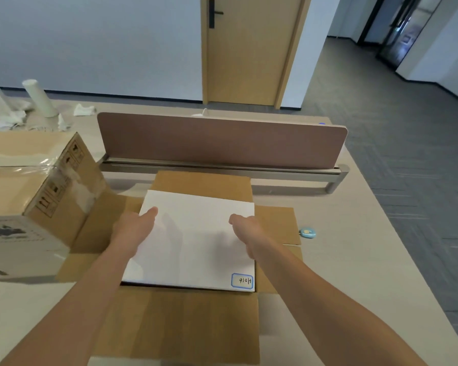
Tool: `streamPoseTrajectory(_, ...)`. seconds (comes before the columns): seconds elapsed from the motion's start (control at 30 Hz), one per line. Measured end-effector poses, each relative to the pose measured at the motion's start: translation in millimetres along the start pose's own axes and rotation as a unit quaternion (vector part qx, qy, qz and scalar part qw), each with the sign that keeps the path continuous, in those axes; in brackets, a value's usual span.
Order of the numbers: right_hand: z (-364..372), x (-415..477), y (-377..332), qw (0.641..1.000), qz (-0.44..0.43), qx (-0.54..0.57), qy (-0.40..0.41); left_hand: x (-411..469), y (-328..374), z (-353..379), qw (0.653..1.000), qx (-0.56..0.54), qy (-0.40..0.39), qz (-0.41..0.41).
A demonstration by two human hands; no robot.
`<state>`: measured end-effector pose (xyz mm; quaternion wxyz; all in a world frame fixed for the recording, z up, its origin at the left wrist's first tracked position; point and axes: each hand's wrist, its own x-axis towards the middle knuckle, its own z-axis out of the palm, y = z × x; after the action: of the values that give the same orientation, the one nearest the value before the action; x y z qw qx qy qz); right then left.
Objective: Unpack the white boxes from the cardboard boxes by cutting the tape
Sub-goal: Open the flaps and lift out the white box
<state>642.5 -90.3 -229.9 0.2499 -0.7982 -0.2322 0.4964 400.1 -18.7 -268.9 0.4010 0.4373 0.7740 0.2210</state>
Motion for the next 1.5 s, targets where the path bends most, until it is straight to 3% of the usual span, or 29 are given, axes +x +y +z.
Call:
streamPoseTrajectory(0.17,-7.7,-16.5,-11.3,0.998,-0.038,0.017,0.048,-23.3,21.5,-21.7,0.999,0.026,0.001,0.032)
streamPoseTrajectory(0.4,-36.5,-42.2,-28.9,0.981,-0.114,0.000,0.158,-56.8,59.0,-43.7,0.984,0.035,0.031,0.173)
streamPoseTrajectory(0.6,-60.3,-59.3,-25.9,0.954,-0.124,0.102,0.251,-86.6,104.6,-40.1,0.950,0.073,0.068,0.296)
streamPoseTrajectory(0.8,-112.7,-71.8,-18.9,0.920,-0.151,0.184,0.311,-116.9,154.1,-16.8,0.924,0.052,0.081,0.369)
streamPoseTrajectory(1.03,-211.3,-56.0,11.8,0.904,-0.158,0.175,0.357,-175.0,197.8,66.8,0.916,0.092,0.061,0.387)
streamPoseTrajectory(1.23,-315.7,-29.0,67.1,0.902,-0.116,0.171,0.379,-237.2,228.0,174.3,0.916,0.116,0.015,0.382)
streamPoseTrajectory(1.5,-416.3,41.5,166.7,0.934,-0.007,0.071,0.350,-301.2,229.1,328.8,0.933,0.150,-0.025,0.325)
